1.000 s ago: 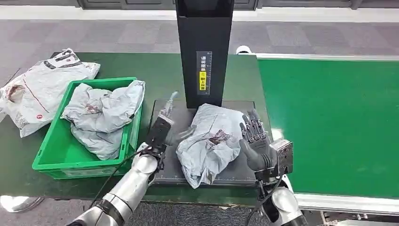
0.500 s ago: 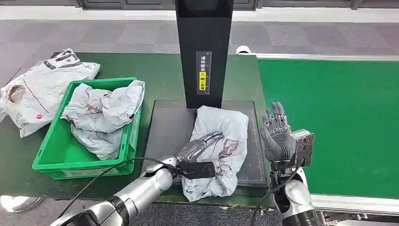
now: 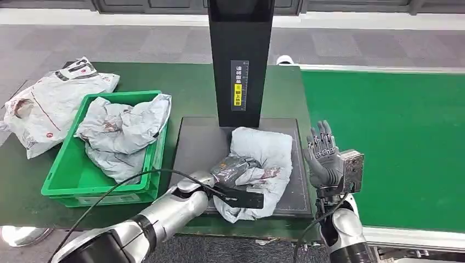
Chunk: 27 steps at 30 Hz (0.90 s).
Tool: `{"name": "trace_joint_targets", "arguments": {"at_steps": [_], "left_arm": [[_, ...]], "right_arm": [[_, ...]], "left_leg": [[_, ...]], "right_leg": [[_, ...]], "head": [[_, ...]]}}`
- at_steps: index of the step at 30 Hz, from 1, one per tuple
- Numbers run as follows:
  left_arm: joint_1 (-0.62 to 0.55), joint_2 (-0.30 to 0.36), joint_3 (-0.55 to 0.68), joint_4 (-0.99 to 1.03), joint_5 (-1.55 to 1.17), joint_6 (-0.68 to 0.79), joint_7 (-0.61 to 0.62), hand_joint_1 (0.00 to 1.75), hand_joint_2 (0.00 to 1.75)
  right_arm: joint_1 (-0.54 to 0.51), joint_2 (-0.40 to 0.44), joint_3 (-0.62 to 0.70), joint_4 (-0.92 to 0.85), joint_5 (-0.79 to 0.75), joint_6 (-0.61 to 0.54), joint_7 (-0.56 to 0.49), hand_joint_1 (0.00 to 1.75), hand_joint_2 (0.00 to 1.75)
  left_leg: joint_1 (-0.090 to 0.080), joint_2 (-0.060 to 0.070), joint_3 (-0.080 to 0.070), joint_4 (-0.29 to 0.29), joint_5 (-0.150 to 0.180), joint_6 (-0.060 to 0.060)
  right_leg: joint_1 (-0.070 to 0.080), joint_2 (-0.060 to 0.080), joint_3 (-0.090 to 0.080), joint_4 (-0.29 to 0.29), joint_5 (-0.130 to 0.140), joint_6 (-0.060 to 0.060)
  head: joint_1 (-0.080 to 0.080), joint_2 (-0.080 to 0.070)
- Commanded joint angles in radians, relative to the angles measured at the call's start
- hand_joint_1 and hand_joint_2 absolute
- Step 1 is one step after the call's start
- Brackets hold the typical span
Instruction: Moved the parcel from conveyor to table for the left to box.
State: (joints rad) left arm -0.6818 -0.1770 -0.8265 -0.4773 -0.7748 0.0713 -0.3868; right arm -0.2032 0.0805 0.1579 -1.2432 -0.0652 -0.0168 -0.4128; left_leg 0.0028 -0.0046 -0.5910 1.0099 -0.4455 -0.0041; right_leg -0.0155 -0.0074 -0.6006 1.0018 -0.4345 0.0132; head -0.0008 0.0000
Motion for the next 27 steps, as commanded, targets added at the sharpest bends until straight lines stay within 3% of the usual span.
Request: {"name": "trace_joint_targets", "arguments": {"at_steps": [1,6,10,14,16,19,21,25,27], "left_arm": [[-0.014,0.015,0.005,0.062,-0.057,0.25,0.087,1.75,1.75],[-0.072,0.048,0.158,-0.062,-0.109,0.498,0.172,1.75,1.75],[-0.107,0.119,0.307,-0.269,-0.228,0.587,0.239,1.75,1.75],[-0.073,0.176,0.577,-0.528,-0.35,0.627,0.255,1.75,1.75],[-0.047,0.196,0.723,-0.628,-0.376,0.627,0.212,1.75,1.75],[-0.03,0.243,0.786,-0.647,-0.213,0.627,0.138,1.75,1.75],[-0.01,0.239,0.879,-0.673,-0.232,0.627,0.102,1.75,1.75],[0.019,0.166,1.155,-0.719,-0.195,0.627,-0.141,1.75,1.75],[0.029,0.2,1.183,-0.674,-0.063,0.627,-0.167,1.75,1.75]], "right_arm": [[0.012,0.019,-0.06,0.013,0.014,-0.007,-0.003,0.0,1.75],[0.055,0.018,-0.064,-0.039,0.026,-0.022,-0.005,0.0,1.75],[0.038,0.021,-0.056,-0.032,0.028,-0.029,-0.01,0.0,1.75],[0.06,0.035,-0.056,-0.027,0.027,-0.044,-0.019,0.0,1.75],[0.06,0.025,-0.051,-0.014,0.019,-0.055,-0.031,0.0,1.75],[0.068,0.018,-0.056,-0.016,0.008,-0.061,-0.036,0.0,1.75],[0.081,0.021,-0.06,-0.026,0.007,-0.061,-0.036,0.0,1.75],[0.077,0.019,-0.053,-0.014,0.005,-0.059,-0.038,0.0,1.75],[0.053,0.012,-0.049,0.008,-0.007,-0.06,-0.039,0.0,1.75]], "left_leg": [[0.001,0.003,0.003,-0.003,0.001,-0.001],[0.001,0.0,-0.001,0.001,0.001,-0.001],[0.002,0.003,-0.005,0.002,0.001,-0.002],[0.002,0.005,-0.005,0.002,0.001,-0.003],[0.002,0.006,-0.005,0.002,0.001,-0.003],[0.001,0.011,-0.003,-0.001,0.001,-0.004],[0.002,0.012,-0.003,-0.001,0.001,-0.004],[0.002,0.011,-0.004,-0.001,0.001,-0.004],[0.002,0.011,-0.005,-0.001,0.001,-0.004]], "right_leg": [[0.001,0.003,0.002,-0.004,0.002,-0.001],[0.001,0.0,-0.002,0.0,0.001,-0.001],[0.002,0.004,-0.007,0.002,0.002,-0.003],[0.002,0.006,-0.009,0.002,0.002,-0.004],[0.003,0.008,-0.009,0.003,0.002,-0.004],[0.002,0.013,-0.009,0.002,0.002,-0.004],[0.002,0.014,-0.01,0.001,0.003,-0.004],[0.002,0.013,-0.01,0.001,0.002,-0.004],[0.002,0.013,-0.011,0.001,0.002,-0.004]], "head": [[0.0,0.0],[0.0,0.0],[0.0,0.0],[0.0,0.0],[0.0,0.0],[0.0,0.0],[0.0,0.0],[0.0,0.0],[0.0,0.0]]}}
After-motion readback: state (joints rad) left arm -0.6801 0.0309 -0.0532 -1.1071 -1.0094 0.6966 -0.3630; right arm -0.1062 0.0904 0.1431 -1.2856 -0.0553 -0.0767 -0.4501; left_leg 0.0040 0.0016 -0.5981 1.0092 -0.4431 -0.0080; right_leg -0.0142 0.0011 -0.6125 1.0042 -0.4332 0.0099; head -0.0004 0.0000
